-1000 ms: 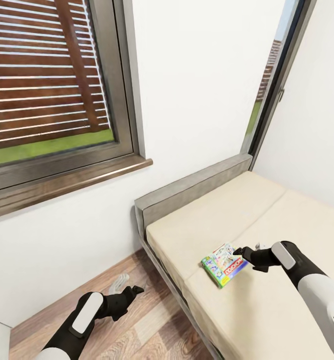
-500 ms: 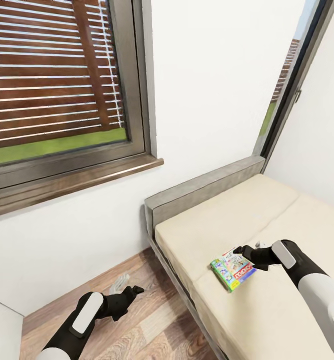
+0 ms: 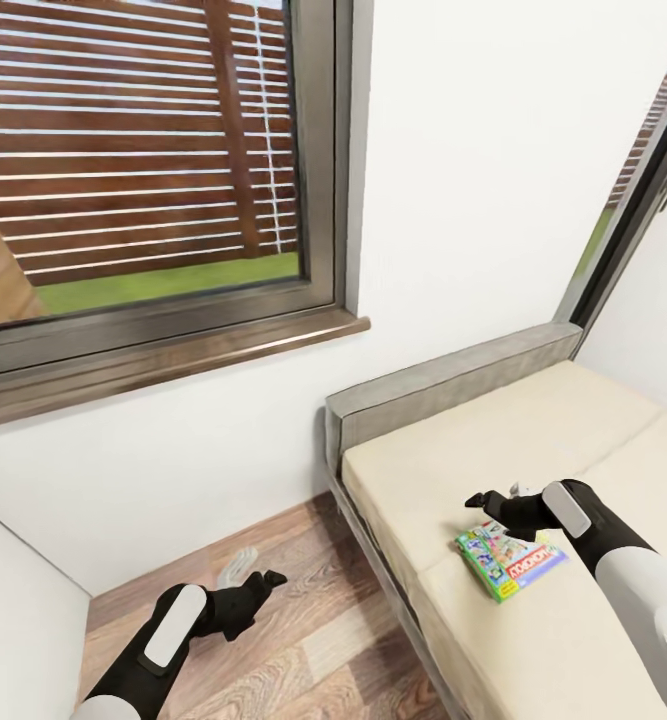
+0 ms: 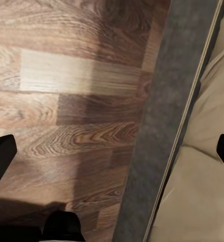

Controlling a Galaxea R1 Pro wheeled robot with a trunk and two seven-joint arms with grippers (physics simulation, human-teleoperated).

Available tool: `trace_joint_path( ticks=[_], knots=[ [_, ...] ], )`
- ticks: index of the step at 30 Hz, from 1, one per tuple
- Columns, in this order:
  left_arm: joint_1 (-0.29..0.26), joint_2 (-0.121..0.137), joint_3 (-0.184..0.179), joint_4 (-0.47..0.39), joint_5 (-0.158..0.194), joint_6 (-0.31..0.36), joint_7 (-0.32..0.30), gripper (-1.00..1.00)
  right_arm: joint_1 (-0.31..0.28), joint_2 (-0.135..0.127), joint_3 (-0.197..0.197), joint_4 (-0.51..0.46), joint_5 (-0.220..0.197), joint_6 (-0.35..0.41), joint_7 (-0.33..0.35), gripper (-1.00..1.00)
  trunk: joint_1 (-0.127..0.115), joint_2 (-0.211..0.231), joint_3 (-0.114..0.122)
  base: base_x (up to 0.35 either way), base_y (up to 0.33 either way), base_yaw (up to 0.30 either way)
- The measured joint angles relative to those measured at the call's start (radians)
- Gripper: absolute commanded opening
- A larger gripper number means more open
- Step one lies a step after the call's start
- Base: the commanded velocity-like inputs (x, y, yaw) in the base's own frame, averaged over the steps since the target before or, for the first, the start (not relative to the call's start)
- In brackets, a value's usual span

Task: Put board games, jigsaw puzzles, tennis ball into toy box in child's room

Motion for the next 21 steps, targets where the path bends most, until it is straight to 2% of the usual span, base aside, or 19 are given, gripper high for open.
trace_joint_path(
  ticks=[7, 21],
  knots=[
    [0.004, 0.000, -0.002, 0.000, 0.001, -0.033, 0.000, 1.00, 0.001, 0.002, 0.004, 0.000, -0.002, 0.007, -0.001, 1.00, 0.000, 0.000, 0.000, 0.000, 0.000, 0.095],
    [0.021, -0.005, -0.009, 0.000, -0.001, -0.073, 0.001, 1.00, 0.003, 0.005, 0.006, 0.000, 0.000, 0.050, -0.002, 1.00, 0.000, 0.000, 0.000, 0.000, 0.000, 0.024]
  ],
)
